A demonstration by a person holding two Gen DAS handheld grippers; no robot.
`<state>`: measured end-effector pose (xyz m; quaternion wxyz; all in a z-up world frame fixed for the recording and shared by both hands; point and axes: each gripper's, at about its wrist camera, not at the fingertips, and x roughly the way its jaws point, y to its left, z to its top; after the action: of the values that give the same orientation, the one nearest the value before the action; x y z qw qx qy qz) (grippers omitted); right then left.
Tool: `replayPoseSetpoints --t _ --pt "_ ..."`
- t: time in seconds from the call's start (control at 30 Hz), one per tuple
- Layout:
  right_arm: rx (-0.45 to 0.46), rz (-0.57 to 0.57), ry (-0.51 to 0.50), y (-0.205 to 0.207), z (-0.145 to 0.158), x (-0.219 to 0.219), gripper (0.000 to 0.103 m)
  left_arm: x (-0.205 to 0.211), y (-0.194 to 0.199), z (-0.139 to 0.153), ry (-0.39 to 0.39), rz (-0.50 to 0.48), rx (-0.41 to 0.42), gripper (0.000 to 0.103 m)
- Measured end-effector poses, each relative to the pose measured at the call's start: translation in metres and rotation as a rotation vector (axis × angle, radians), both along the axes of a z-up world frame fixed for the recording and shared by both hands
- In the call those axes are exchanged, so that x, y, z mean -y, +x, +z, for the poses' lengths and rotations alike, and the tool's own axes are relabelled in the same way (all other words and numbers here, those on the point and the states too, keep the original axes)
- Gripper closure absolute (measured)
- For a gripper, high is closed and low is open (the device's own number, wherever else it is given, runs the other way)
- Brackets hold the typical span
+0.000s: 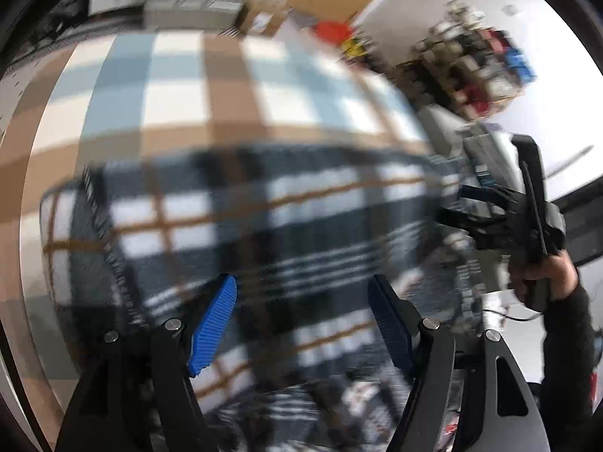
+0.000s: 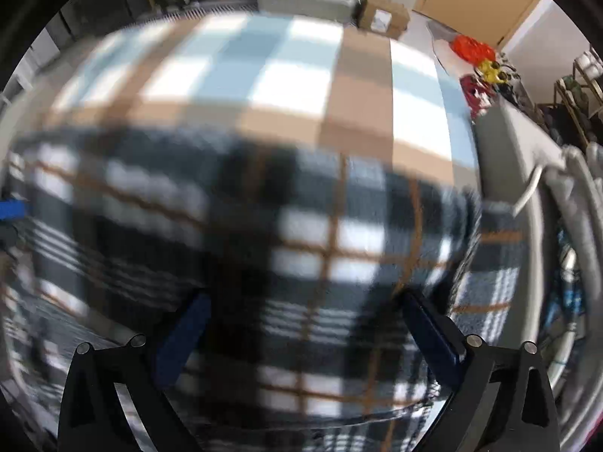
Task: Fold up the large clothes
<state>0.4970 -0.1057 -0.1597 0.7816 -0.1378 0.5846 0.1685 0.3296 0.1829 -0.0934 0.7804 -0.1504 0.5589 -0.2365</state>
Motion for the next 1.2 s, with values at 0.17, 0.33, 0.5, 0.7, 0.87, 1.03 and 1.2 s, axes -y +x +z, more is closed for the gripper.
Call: replayPoseSetpoints --t 0.17,0.33,0.5,0.7,0.87,1.03,1.2 --pt "0.073 0.008 0.108 0.004 0.044 -0.025 0.0 0.04 0.003 0.033 -0.039 -0.103 0.085 0.035" --pt "0.044 -0.001 0.077 0.021 0.02 -0.061 0.0 0.051 0.033 -0.01 0.048 -0.038 -0.049 0.035" --pt "0.006 -0.029 0.073 0.028 -0.014 -0.068 0.0 0.032 0.05 -0.041 -0.012 0.004 -0.158 0.035" --pt "0.094 -0.058 0.138 0.015 -0.017 -0.062 0.0 0.012 0.043 -0.043 -0.103 0.02 -0.188 0.035" --pt "0.059 -0.073 0.323 0.014 0.003 -0.025 0.0 0.009 0.019 -0.025 -0.003 0.005 -0.173 0.035" --pt "0.083 -0.213 0.408 0.009 0.015 0.029 0.0 -0.002 -0.006 -0.031 0.186 -0.004 -0.126 0.035" --pt "-0.105 -0.355 0.424 -0.002 -0.033 0.052 0.0 -0.012 -0.009 -0.044 0.139 0.067 -0.131 0.035"
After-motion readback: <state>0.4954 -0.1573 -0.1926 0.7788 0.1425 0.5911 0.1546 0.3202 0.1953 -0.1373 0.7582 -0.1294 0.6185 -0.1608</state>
